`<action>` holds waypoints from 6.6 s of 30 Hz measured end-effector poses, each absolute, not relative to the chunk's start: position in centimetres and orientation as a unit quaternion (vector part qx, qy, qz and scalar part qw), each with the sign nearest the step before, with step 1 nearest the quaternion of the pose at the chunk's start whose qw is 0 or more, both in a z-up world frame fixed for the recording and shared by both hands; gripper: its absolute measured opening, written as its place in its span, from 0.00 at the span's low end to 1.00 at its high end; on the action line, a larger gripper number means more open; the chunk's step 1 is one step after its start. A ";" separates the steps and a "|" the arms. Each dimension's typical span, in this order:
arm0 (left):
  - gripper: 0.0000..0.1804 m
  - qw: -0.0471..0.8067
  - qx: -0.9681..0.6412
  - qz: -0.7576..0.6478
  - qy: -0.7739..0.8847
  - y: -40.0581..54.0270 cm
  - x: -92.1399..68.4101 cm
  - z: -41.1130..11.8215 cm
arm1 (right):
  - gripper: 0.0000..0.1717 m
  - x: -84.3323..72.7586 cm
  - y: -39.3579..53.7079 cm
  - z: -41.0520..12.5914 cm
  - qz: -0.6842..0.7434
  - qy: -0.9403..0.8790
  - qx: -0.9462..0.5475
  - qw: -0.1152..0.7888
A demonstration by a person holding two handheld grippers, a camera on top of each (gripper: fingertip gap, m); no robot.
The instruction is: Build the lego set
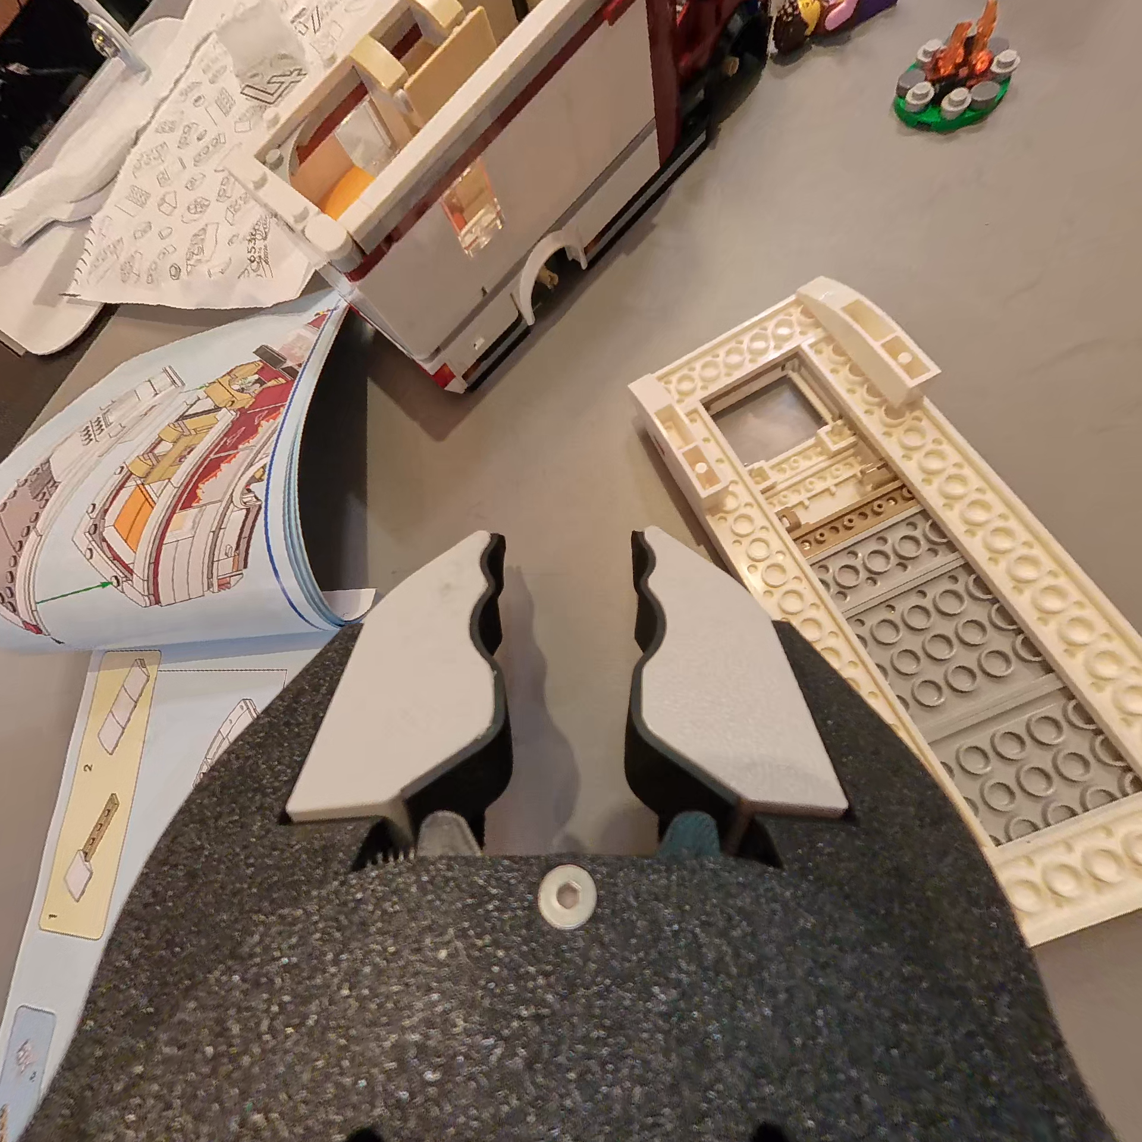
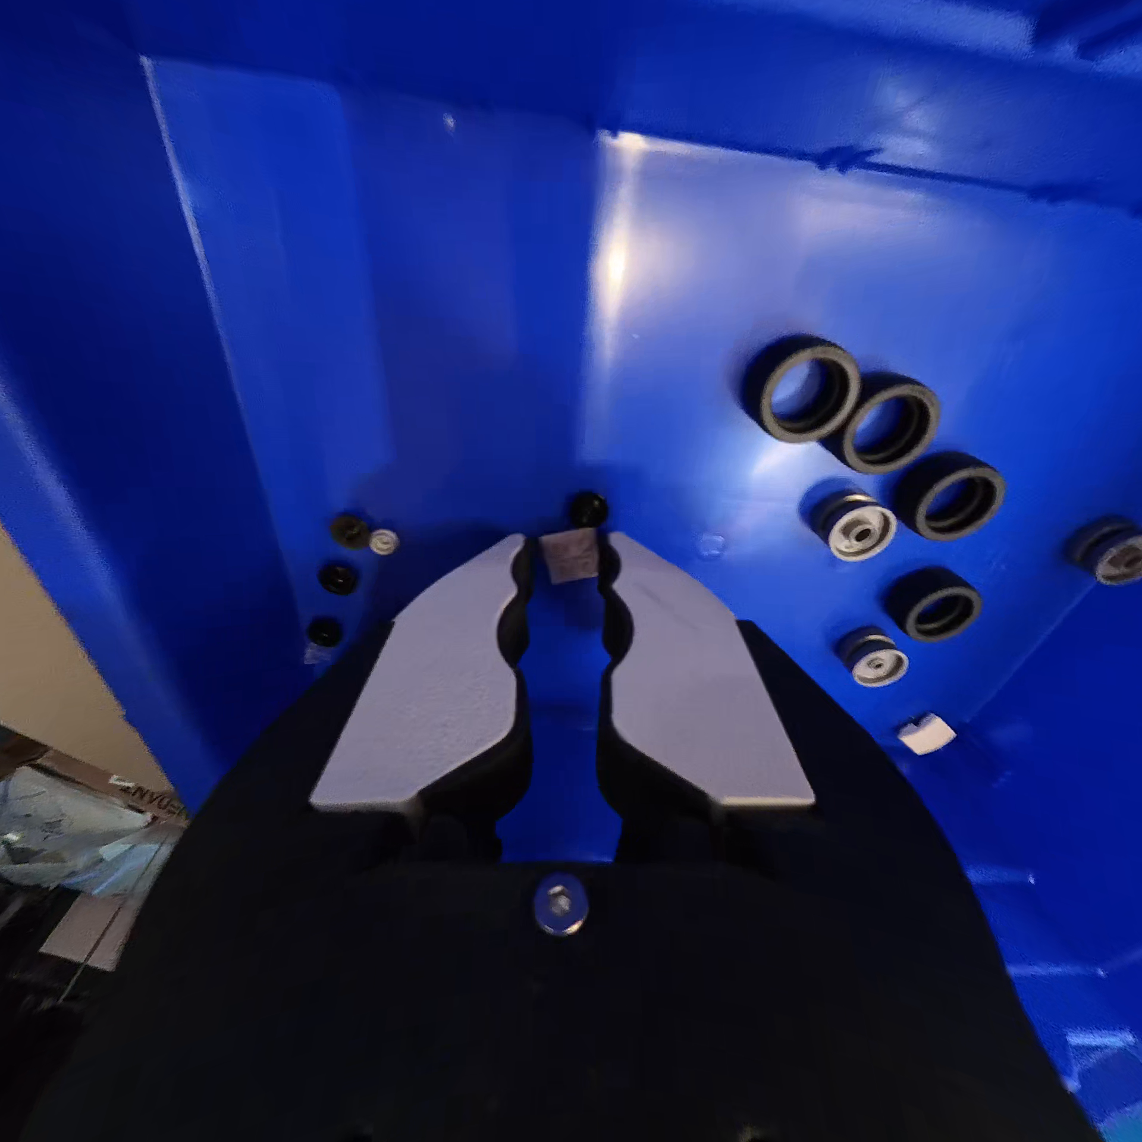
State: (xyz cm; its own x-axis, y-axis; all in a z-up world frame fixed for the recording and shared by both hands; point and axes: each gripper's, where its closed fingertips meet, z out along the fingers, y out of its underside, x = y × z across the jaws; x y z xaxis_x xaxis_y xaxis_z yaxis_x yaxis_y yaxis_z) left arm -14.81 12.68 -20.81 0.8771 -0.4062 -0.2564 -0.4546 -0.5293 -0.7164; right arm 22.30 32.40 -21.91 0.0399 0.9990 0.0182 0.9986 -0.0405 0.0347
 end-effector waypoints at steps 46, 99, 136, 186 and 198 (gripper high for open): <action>0.22 0.418 -0.873 0.031 0.248 12.6 -14.8 -20.8 | 0.17 30.1 44.2 -18.0 0.267 0.588 0.763 0.013; 0.20 0.420 -0.864 0.031 0.276 12.2 -14.2 -20.8 | 0.13 29.6 41.9 -19.8 0.136 0.557 0.813 0.105; 0.20 0.443 -0.845 0.061 0.293 12.1 -14.1 -19.7 | 0.15 1.7 11.1 -20.8 -0.155 0.819 0.534 -0.137; 0.19 0.569 -0.781 -0.021 0.256 7.1 -10.1 -15.6 | 0.26 14.6 17.4 -20.8 -0.145 0.773 0.602 -0.136; 0.20 0.448 -0.862 -0.054 0.230 7.4 -10.2 -19.4 | 0.27 14.1 17.1 -21.1 -0.162 0.778 0.592 -0.131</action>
